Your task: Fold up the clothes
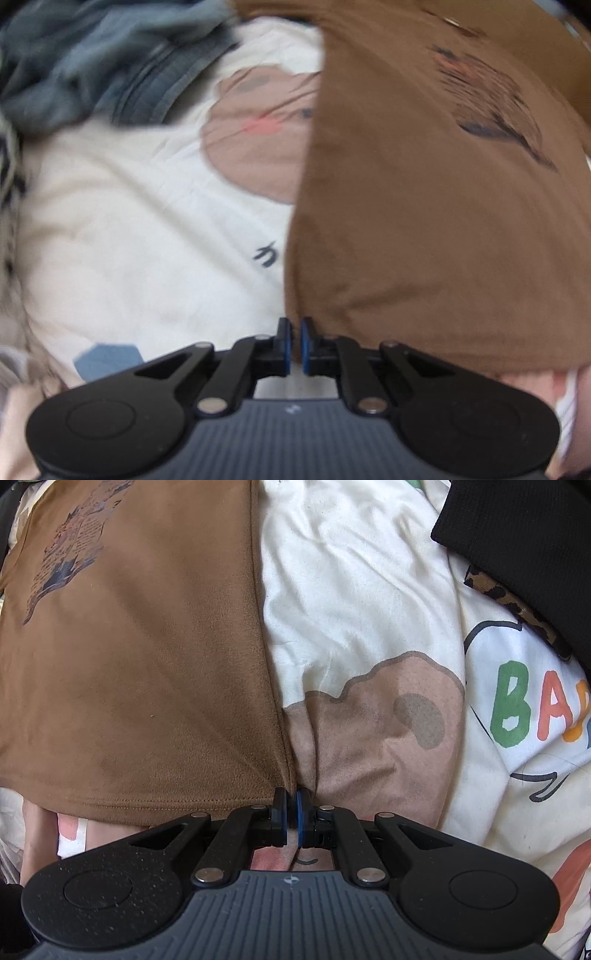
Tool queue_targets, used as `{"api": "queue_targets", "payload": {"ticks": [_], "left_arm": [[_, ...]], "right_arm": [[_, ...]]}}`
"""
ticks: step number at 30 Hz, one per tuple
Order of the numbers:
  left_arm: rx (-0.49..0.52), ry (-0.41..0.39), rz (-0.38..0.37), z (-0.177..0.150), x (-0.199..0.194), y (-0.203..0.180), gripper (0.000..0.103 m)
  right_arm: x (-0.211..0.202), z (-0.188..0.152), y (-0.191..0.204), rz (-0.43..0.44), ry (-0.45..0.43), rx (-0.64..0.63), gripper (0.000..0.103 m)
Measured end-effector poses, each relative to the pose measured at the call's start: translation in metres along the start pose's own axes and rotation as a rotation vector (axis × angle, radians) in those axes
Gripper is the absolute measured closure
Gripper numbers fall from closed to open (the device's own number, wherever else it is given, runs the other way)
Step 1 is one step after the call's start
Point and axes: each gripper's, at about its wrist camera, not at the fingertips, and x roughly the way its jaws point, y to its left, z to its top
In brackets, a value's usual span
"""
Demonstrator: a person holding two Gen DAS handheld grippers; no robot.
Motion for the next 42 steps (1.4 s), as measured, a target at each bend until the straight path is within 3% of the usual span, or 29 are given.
{"api": "queue_targets", "payload": {"ticks": [4,16,28,32,38,42], "left_arm": [[0.086,-0.056,0.028,0.001,-0.014,-0.022,0.097],[0.048,-0.029,-0.031,0.008,0.005,-0.041,0.094],[-0.122,0.006,-0.017,0.002,0.005,-0.003,0.091],[-0.168,0.025,-0.010,0.001,0.006,0.012,0.097],[-0.184,0.036,-0.030,0.007,-0.012,0.029,0.098],[-0.173,0.023,-0.044,0.016,-0.034,0.036,0.099]], "right_arm": [[0.001,-0.001,0.002,-0.003,0.002,-0.001,0.100],[0.001,-0.006,0.008,-0.011,0.009,-0.009,0.100],[0.000,-0.012,0.013,-0.006,0.004,-0.003,0.100],[-0.001,-0.014,0.015,-0.004,0.003,-0.002,0.100],[-0.016,-0.021,0.021,0.018,0.003,-0.009,0.101],[-0.046,-0.003,0.030,0.027,-0.025,-0.030,0.101]]}}
